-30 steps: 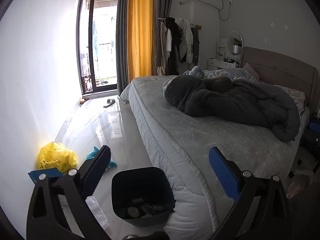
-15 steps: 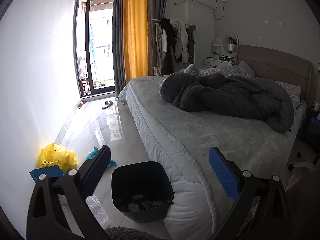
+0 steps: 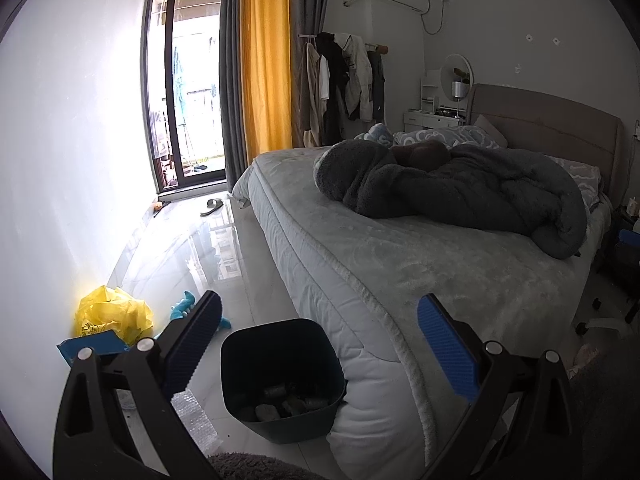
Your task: Collect trash
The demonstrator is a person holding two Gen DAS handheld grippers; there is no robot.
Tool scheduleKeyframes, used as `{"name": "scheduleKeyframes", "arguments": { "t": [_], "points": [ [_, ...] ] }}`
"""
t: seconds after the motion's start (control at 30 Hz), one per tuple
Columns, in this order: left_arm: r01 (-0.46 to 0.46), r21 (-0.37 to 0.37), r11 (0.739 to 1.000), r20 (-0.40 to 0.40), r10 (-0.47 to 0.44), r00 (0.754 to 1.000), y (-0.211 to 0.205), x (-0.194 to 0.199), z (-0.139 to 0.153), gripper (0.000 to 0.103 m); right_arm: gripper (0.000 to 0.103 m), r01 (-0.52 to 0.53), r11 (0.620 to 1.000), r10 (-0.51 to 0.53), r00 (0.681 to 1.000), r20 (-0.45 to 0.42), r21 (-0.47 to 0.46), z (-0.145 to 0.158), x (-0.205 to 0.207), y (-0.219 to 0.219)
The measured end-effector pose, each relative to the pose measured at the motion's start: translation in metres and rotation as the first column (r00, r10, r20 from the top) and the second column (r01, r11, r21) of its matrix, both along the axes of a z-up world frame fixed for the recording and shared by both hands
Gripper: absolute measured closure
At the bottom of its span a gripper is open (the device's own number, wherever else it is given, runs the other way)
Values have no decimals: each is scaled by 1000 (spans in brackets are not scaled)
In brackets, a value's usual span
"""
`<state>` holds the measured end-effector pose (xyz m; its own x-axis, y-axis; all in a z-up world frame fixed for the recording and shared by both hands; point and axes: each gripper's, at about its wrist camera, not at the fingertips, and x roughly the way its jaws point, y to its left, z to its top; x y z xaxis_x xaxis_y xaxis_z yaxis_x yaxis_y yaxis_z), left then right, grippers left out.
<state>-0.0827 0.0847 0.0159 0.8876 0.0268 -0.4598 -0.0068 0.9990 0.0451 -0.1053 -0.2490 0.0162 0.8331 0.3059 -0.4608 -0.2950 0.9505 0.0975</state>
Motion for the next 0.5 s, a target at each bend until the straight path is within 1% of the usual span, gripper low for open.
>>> {"name": "scheduleKeyframes", "arguments": {
  "t": [0.33, 0.5],
  "points": [
    [-5, -55, 998, -2, 5, 1000, 8, -2, 0, 3, 3, -3, 1000, 3, 1000, 2, -7, -1, -1, 1],
    [-5, -60, 998, -2, 5, 1000, 10, -2, 1, 3, 3, -3, 1000, 3, 1000, 1, -6, -1, -1, 1]
  ]
}}
